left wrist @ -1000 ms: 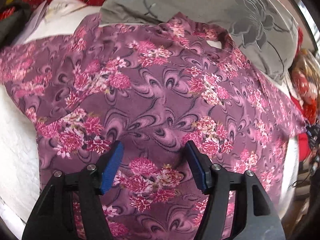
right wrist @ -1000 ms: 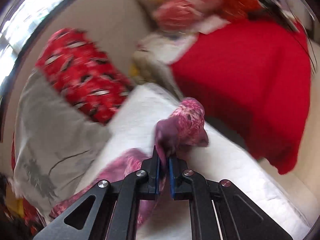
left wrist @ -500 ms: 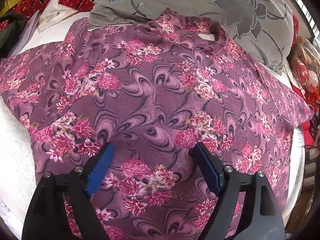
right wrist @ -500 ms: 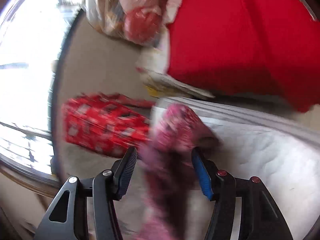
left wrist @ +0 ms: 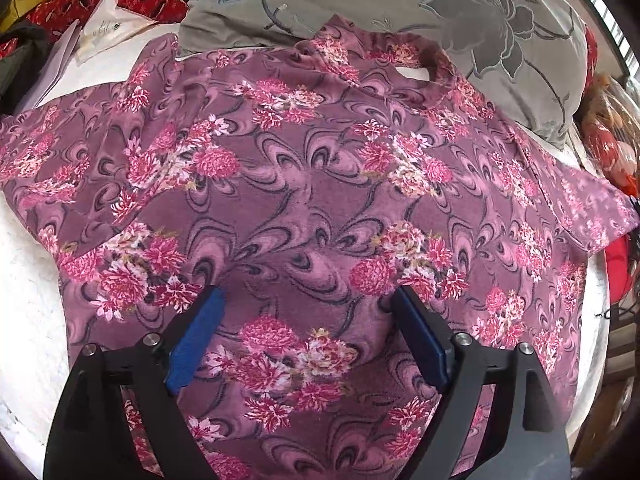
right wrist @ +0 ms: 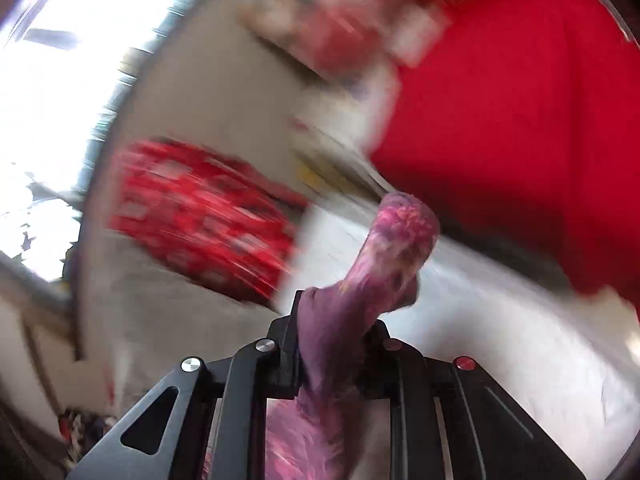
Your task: Fold small clothes
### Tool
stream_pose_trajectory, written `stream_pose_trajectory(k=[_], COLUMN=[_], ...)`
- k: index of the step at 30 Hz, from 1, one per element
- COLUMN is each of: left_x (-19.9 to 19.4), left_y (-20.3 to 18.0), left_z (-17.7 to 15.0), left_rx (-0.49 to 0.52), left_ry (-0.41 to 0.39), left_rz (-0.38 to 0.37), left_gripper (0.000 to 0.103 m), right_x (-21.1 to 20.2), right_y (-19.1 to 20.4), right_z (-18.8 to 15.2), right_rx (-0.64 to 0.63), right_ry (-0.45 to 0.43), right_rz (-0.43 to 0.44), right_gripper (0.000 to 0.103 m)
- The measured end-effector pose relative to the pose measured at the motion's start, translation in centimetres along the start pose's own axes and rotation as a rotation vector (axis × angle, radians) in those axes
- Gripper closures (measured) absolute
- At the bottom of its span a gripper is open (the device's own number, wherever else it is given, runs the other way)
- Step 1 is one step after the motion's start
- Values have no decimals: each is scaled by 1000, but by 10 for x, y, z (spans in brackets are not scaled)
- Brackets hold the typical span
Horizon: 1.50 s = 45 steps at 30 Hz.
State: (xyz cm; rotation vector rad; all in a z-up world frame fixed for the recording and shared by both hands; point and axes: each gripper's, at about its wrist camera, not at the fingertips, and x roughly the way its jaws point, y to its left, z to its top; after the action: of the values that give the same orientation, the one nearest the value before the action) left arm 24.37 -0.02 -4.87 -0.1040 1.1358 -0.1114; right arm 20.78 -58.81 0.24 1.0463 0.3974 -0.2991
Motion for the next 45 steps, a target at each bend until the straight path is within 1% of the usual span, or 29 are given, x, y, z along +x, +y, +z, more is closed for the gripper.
stream_pose_trajectory(k=[1, 2, 3, 4, 5, 6, 7, 8, 9, 10, 11, 12, 13, 14, 16, 18, 20, 22, 25, 29, 33, 38, 42, 44, 45], left_x=[0, 0, -1, -1, -2, -2, -2, -2, -2, -4, -7, -10, -11, -13, -8, -4, -5, -5, -7, -11, -19, -39, -56, -58, -60], left_y=[0, -1, -1, -1, -1, 0, 1, 1, 1, 1, 2, 4, 6, 10, 17, 21, 22, 23, 29, 38, 56, 84, 103, 109, 113], left_z=[0, 0, -1, -1, -1, -1, 0, 1, 2, 4, 7, 10, 12, 15, 19, 20, 20, 20, 18, 17, 18, 17, 15, 14, 13], left_rx=[1, 4, 6, 8, 10, 12, 11, 8, 7, 3, -9, -23, -39, -72, -118, -142, -135, -128, -130, -143, -173, -180, -191, -194, -194], left_ry=[-3, -5, -6, -5, -3, 2, 6, 10, 15, 23, 28, 25, 21, 15, 33, 44, 40, 44, 50, 56, 66, 40, 9, 1, -2], left_rz=[2, 6, 7, 5, 2, -3, -7, -9, -9, -12, -31, -59, -80, -108, -129, -144, -147, -155, -184, -237, -304, -339, -343, -337, -331], left_gripper=[16, 16, 16, 15, 15, 15, 15, 15, 15, 15, 15, 15, 15, 15, 15, 15, 15, 15, 15, 15, 16, 16, 16, 16, 16], right_x=[0, 6, 16, 27, 30, 28, 23, 18, 17, 15, 14, 13, 14, 12, 14, 19, 26, 32, 46, 56, 61, 64, 66, 66, 67], right_y=[-3, -10, -24, -40, -54, -62, -70, -75, -77, -75, -67, -53, -36, -14, 16, 46, 70, 96, 132, 170, 210, 256, 280, 281, 279], right_z=[0, -1, -5, -10, -16, -20, -22, -24, -25, -25, -24, -23, -21, -22, -27, -41, -59, -84, -126, -182, -244, -320, -378, -402, -416], right_rx=[-7, -3, 14, 42, 84, 122, 170, 203, 224, 212, 171, 100, 20, -69, -166, -233, -272, -323, -400, -455, -515, -603, -650, -660, -652], right_ry=[6, 41, 110, 185, 218, 207, 171, 146, 132, 122, 115, 106, 95, 87, 105, 148, 201, 257, 322, 414, 504, 606, 683, 724, 767], right_rz=[-36, -107, -203, -288, -318, -286, -237, -212, -203, -220, -236, -239, -237, -215, -160, -110, -62, -23, 12, 68, 123, 184, 212, 203, 195], right_gripper=[85, 83, 80, 80, 80, 80, 77, 72, 72, 74, 75, 85, 87, 87, 87, 87, 87, 87, 87, 87, 87, 87, 85, 79, 76])
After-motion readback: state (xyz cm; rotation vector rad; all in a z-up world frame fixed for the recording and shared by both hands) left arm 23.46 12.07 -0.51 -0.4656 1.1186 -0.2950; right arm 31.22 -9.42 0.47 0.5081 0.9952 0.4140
